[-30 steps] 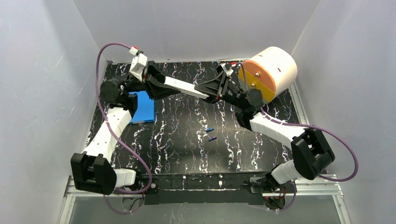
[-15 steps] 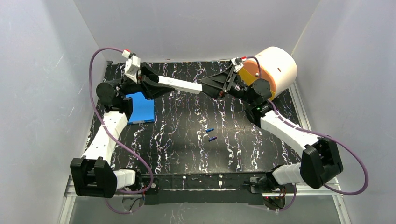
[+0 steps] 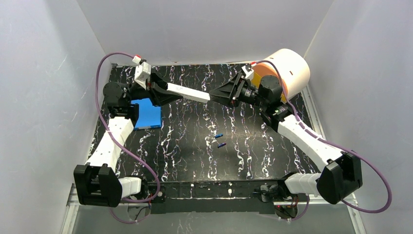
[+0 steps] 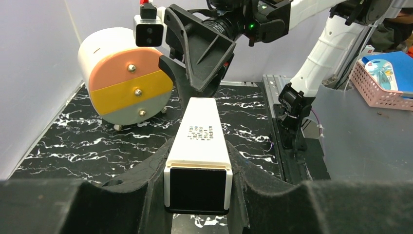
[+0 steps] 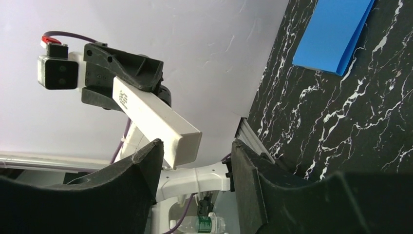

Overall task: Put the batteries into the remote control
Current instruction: Remove the battery cover from the remote control.

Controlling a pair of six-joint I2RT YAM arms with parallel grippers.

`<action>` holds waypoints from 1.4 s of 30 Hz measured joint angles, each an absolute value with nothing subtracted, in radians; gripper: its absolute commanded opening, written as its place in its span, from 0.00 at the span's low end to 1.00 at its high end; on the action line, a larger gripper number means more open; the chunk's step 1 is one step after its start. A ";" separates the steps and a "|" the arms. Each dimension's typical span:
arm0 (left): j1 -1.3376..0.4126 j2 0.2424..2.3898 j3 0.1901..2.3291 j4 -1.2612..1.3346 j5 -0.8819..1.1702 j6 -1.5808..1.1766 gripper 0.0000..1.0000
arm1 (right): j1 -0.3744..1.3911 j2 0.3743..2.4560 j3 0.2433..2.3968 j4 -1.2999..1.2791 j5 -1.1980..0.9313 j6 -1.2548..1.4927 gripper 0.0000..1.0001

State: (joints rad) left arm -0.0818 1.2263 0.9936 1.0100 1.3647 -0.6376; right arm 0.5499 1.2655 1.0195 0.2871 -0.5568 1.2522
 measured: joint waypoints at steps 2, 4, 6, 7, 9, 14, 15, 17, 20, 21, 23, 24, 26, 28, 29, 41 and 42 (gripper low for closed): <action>-0.082 1.226 0.990 0.997 1.366 -0.623 0.00 | 0.550 1.266 1.019 0.290 -0.569 1.264 0.62; -0.082 1.225 0.989 0.986 1.369 -0.612 0.00 | 0.550 1.269 1.019 0.316 -0.590 1.291 0.60; -0.082 1.222 0.989 0.979 1.369 -0.602 0.00 | 0.550 1.275 1.019 0.354 -0.611 1.316 0.58; -0.082 1.221 0.988 0.975 1.369 -0.597 0.00 | 0.550 1.280 1.019 0.374 -0.621 1.328 0.58; -0.082 1.218 0.988 0.963 1.369 -0.589 0.00 | 0.550 1.292 1.025 0.392 -0.642 1.335 0.58; -0.082 1.209 0.988 0.937 1.369 -0.567 0.00 | 0.550 1.320 1.056 0.391 -0.678 1.328 0.56; -0.082 1.208 0.988 0.933 1.369 -0.562 0.00 | 0.550 1.324 1.061 0.392 -0.685 1.329 0.54; -0.082 1.204 0.988 0.926 1.369 -0.556 0.00 | 0.551 1.330 1.066 0.393 -0.692 1.332 0.49; -0.082 1.199 0.985 0.913 1.369 -0.542 0.00 | 0.556 1.344 1.079 0.392 -0.708 1.336 0.46; -0.082 1.197 0.983 0.908 1.369 -0.535 0.00 | 0.556 1.348 1.082 0.392 -0.713 1.340 0.45; -0.080 1.194 0.981 0.895 1.364 -0.521 0.00 | 0.556 1.357 1.090 0.389 -0.722 1.342 0.43; -0.080 1.192 0.981 0.886 1.358 -0.511 0.00 | 0.556 1.360 1.092 0.384 -0.725 1.345 0.41; -0.080 1.187 0.981 0.865 1.347 -0.487 0.00 | 0.556 1.364 1.096 0.369 -0.732 1.351 0.36; -0.080 1.183 0.981 0.850 1.336 -0.467 0.00 | 0.555 1.365 1.102 0.346 -0.738 1.355 0.30; -0.079 1.182 0.981 0.845 1.333 -0.461 0.00 | 0.555 1.365 1.106 0.337 -0.739 1.352 0.28; -0.071 1.180 0.981 0.801 1.333 -0.421 0.00 | 0.550 1.370 1.136 0.236 -0.728 1.303 0.01; -0.070 1.180 0.980 0.789 1.335 -0.411 0.00 | 0.550 1.370 1.136 0.232 -0.726 1.299 0.01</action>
State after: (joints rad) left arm -0.0696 1.1797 0.9802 0.7895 1.3350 -0.4110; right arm 0.5503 1.3697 1.1358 0.2317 -0.7261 1.2991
